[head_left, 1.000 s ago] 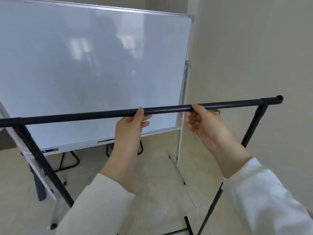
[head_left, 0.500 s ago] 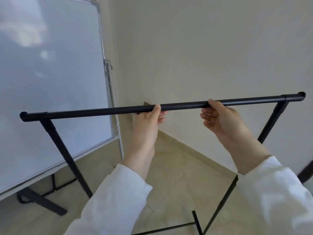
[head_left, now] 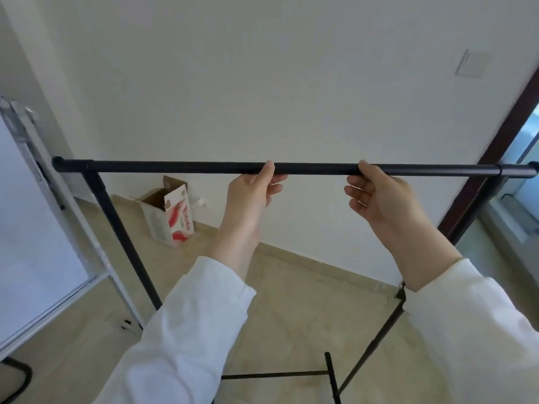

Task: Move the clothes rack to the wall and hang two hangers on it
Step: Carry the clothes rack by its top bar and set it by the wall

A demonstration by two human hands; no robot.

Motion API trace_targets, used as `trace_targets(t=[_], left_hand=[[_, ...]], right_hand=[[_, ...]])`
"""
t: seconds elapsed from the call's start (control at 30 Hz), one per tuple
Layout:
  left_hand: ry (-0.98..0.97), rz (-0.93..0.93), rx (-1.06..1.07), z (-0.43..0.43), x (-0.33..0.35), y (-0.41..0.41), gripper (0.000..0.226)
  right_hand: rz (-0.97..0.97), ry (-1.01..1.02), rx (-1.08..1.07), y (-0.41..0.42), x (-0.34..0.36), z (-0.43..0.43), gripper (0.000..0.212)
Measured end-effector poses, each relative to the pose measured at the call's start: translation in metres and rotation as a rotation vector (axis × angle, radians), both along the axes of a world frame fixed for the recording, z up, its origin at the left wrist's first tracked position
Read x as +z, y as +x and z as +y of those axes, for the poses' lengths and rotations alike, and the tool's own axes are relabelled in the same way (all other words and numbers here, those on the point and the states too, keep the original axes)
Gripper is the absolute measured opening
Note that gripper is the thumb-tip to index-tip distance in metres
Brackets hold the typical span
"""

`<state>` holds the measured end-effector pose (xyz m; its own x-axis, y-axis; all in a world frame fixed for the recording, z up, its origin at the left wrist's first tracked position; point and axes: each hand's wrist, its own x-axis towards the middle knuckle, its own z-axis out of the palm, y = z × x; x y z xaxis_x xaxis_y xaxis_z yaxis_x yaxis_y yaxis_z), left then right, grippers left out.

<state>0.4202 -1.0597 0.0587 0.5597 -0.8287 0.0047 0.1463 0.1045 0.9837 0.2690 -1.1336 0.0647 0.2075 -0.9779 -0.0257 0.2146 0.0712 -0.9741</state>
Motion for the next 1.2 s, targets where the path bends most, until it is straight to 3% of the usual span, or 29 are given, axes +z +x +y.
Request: trace_targets(t=[0.63, 1.2], left_hand=[[0.05, -0.072, -0.192, -0.215, -0.003, 0.022, 0.019], [0.026, -0.007, -0.377, -0.36, -0.016, 0.103, 0.017]], right_hand=[[-0.037, 0.037, -0.173, 0.007, -0.01, -0.184, 0.016], [-0.027, 0.064, -0.394, 0.084, -0.018, -0.299, 0.016]])
